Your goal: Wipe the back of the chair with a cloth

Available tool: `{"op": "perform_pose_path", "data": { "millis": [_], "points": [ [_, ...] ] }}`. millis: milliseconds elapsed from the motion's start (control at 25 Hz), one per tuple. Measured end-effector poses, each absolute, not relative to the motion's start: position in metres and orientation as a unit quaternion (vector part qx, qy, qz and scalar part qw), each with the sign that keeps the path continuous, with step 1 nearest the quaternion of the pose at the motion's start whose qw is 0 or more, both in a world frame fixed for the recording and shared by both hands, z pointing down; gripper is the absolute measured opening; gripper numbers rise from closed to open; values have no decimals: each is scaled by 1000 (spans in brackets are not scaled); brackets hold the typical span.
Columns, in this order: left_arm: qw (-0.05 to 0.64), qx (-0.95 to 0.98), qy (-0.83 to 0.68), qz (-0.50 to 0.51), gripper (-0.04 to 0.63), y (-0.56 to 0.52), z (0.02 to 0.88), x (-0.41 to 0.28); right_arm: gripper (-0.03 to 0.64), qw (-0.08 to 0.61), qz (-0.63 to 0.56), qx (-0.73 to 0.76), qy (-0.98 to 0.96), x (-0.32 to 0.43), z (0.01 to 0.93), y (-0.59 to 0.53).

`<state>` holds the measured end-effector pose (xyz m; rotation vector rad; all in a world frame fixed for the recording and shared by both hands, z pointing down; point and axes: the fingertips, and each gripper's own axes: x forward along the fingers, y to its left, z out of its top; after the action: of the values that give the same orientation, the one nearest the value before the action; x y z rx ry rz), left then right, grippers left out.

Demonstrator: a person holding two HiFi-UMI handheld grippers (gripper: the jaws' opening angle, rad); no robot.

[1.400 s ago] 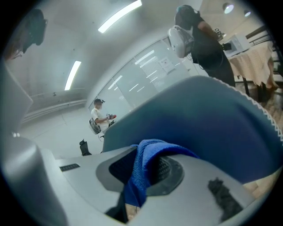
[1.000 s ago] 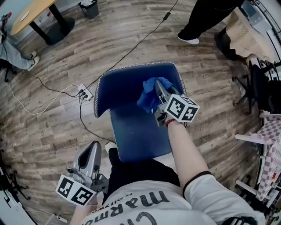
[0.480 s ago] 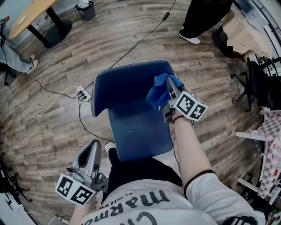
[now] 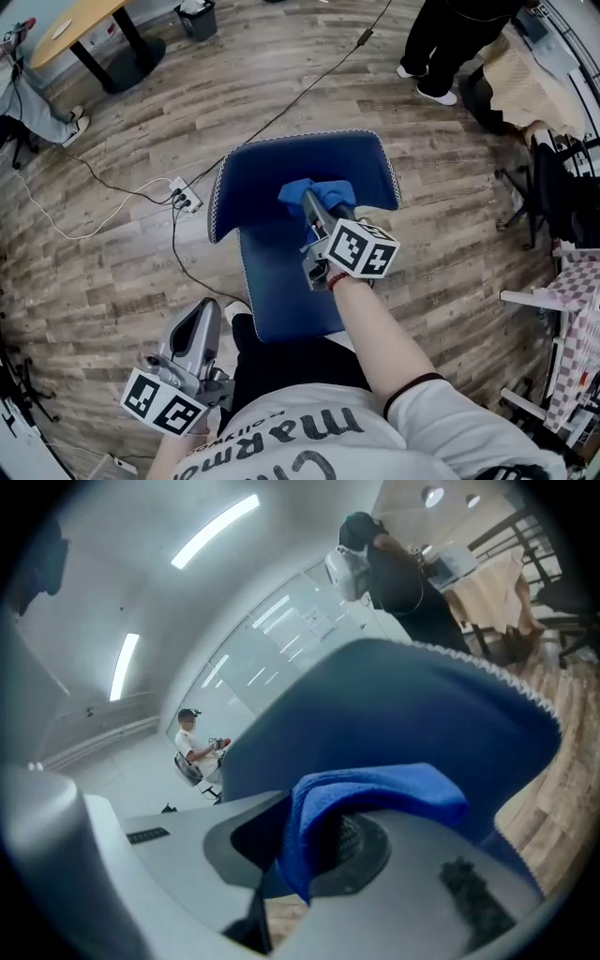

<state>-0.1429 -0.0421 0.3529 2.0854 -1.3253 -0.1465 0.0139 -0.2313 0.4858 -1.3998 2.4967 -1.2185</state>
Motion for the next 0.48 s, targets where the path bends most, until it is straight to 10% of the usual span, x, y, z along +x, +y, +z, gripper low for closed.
{"op": "perform_pose_path", "data": {
  "millis": [480],
  "points": [
    [301,784,-542,-26,6,-27,362,-180,66,-58,-406,-262,874,-156,486,-173]
  ]
}}
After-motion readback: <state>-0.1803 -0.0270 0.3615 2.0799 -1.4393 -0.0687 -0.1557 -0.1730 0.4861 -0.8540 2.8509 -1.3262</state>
